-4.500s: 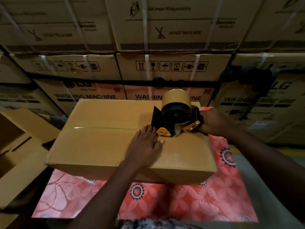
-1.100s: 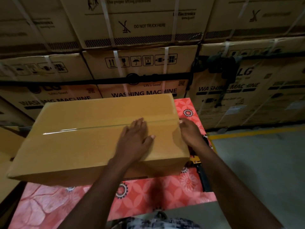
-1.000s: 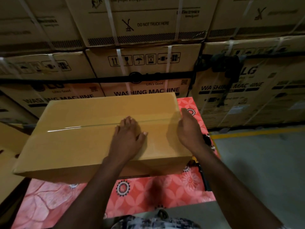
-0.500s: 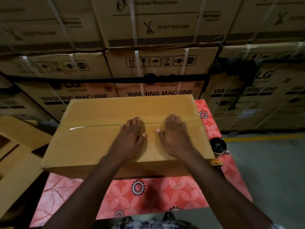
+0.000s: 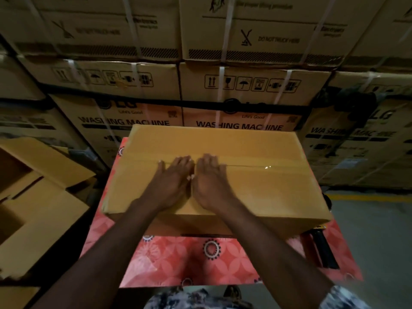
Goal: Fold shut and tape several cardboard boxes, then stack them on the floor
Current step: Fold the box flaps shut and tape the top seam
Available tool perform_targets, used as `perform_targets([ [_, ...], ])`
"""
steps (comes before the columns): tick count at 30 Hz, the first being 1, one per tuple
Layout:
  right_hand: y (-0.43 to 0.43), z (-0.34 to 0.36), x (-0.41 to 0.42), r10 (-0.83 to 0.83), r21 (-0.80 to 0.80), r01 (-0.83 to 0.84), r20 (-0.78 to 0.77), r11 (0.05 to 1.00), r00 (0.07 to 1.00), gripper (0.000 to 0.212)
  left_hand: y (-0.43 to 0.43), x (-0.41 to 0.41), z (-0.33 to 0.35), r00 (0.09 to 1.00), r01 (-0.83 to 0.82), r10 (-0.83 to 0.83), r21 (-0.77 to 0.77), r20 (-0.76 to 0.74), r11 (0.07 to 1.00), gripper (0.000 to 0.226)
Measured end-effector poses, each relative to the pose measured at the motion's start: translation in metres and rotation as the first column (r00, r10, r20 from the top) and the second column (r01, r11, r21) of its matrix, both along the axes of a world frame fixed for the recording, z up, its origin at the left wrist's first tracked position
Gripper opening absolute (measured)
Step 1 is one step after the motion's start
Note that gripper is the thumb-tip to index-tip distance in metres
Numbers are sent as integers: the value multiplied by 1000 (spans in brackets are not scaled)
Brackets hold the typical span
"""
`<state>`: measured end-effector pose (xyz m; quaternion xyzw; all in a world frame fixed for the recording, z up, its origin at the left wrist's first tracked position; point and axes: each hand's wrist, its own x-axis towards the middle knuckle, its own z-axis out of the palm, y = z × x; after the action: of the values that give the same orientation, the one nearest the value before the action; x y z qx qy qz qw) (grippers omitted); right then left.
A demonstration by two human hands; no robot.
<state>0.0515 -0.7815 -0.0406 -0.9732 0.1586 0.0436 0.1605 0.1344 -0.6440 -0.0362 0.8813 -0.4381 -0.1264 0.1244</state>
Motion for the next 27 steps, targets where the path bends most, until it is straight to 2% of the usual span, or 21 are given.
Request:
perform_targets([
  [2, 19, -4, 3, 107, -13, -106, 36, 994, 994, 65, 25, 15, -5, 999, -46, 46, 4, 28, 999, 77],
  [4, 13, -8, 3, 82, -33, -80, 64, 996, 995, 68, 56, 32, -4, 988, -141, 141, -5, 61, 990, 75],
  [6, 2, -10, 5, -53, -64, 57, 57, 996, 997, 72, 78, 45, 2, 966, -253, 254, -18, 49, 967, 64],
  [8, 3, -6, 11, -226, -86, 227, 20, 970, 974, 77, 85, 49, 11, 933, -358, 354, -86, -58, 930, 60],
  [10, 24, -3, 23, -280, -88, 281, 26, 956, 960, 80, 85, 49, 16, 908, -411, 384, -178, -164, 894, 59],
  [13, 80, -4, 42, -80, -37, 83, 71, 996, 994, 79, 91, 50, 9, 886, -456, 413, -233, -210, 859, 59],
  [16, 121, -2, 54, 227, -19, -226, 119, 974, 967, 73, 105, 58, -1, 801, -589, 494, -294, -338, 753, 46],
  [18, 127, 2, 60, 318, 21, -326, 177, 945, 932, 68, 117, 61, -8, 733, -650, 430, -355, -528, 672, 27],
  [19, 125, 2, 63, 279, 35, -295, 229, 955, 932, 66, 122, 62, -10, 693, -677, 373, -378, -617, 632, 25],
  [21, 115, -2, 66, 69, 24, -78, 268, 997, 961, 68, 128, 64, -12, 608, -732, 296, -374, -737, 570, 29],
  [23, 107, -6, 69, -133, -27, 138, 153, 990, 979, 76, 128, 66, -14, 558, -761, 259, -361, -789, 539, 30],
  [24, 108, -8, 71, -155, -53, 161, 104, 986, 982, 79, 127, 65, -15, 525, -778, 241, -345, -816, 525, 28],
  [25, 114, -9, 72, -120, -56, 125, 88, 991, 989, 82, 126, 65, -16, 482, -798, 216, -325, -849, 508, 25],
  [27, 138, -9, 73, 61, -19, -59, 122, 998, 991, 82, 122, 67, -18, 377, -835, 164, -257, -912, 486, 26],
])
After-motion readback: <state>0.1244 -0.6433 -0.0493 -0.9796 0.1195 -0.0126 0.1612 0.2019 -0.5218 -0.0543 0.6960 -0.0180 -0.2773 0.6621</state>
